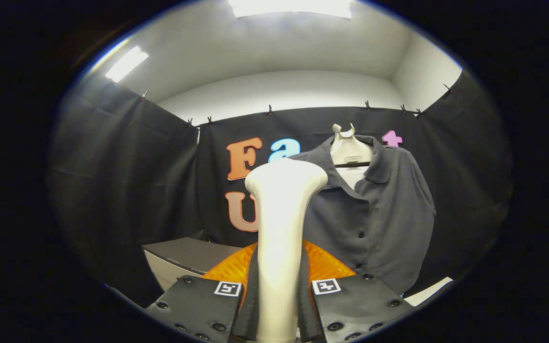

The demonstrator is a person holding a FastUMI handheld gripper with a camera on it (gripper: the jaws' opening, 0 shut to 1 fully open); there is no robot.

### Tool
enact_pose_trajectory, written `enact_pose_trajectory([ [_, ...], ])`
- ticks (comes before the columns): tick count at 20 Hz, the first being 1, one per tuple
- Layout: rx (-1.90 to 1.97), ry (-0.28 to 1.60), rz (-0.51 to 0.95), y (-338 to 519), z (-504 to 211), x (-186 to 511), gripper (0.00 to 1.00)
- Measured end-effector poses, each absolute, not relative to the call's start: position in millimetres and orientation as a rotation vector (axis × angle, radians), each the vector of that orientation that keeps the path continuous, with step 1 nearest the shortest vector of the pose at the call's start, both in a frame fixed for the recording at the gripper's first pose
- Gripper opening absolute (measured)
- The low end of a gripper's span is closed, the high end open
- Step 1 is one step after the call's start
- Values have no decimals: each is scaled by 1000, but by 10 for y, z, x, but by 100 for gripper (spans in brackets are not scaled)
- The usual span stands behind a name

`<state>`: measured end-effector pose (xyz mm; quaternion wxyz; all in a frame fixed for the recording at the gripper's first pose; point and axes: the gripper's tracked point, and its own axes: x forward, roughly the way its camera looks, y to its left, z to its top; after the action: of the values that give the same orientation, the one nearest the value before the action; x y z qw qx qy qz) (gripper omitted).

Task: Iron the clothes twice with a garment steamer, once on the left side and once on the right side.

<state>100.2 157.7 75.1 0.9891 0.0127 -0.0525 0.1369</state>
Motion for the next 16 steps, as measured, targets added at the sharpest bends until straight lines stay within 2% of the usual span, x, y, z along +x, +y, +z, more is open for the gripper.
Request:
enact_pose_trajectory([
  [16,21,-7,187,1174,135,2064,40],
])
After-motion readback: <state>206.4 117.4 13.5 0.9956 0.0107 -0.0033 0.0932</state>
